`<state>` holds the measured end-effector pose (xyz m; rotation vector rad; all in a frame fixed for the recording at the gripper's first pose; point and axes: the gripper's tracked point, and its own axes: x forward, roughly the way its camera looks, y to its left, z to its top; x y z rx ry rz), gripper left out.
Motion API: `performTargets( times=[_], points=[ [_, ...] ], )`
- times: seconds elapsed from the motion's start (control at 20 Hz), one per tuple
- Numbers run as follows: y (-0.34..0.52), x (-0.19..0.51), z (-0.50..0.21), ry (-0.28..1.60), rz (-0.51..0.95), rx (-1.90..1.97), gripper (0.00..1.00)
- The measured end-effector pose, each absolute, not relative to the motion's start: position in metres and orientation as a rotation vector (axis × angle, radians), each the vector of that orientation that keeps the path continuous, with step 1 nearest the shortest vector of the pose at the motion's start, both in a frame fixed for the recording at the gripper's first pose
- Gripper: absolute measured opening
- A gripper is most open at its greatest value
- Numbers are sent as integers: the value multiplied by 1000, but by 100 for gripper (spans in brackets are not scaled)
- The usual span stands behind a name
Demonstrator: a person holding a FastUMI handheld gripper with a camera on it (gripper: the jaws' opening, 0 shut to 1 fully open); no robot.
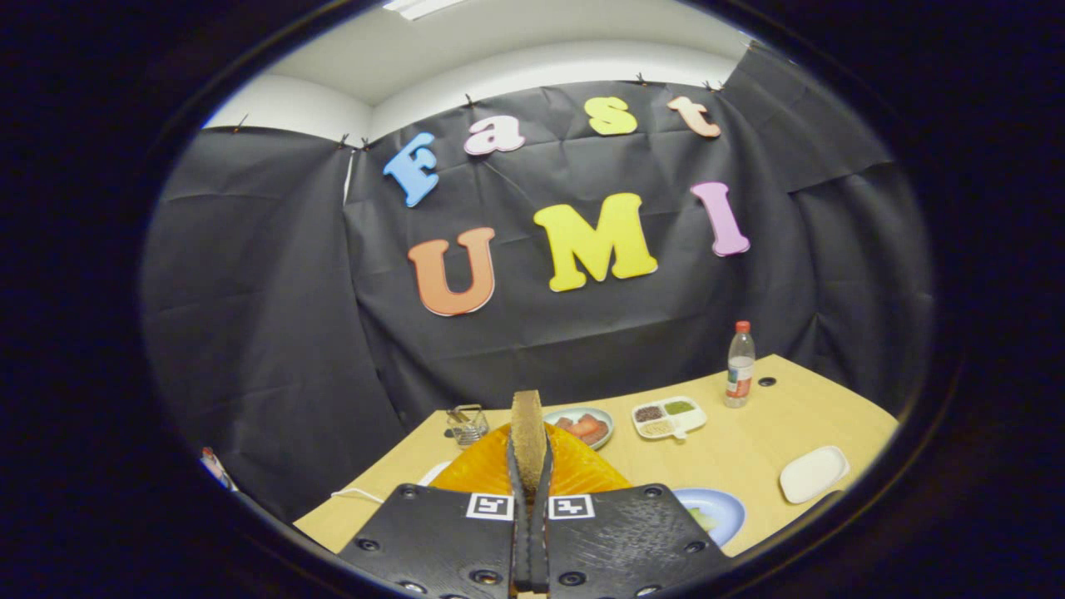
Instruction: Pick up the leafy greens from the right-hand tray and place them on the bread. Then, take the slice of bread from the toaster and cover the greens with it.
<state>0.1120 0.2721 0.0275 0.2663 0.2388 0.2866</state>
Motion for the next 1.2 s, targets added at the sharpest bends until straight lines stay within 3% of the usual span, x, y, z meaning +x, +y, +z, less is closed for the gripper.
performTargets(
  times=[0.4, 1.0, 1.2],
  points=[
    [217, 133, -64, 357, 164, 317, 1],
    [195, 137, -150, 507, 165, 494, 1],
    [170, 133, -166, 514, 140, 448, 13]
  ],
)
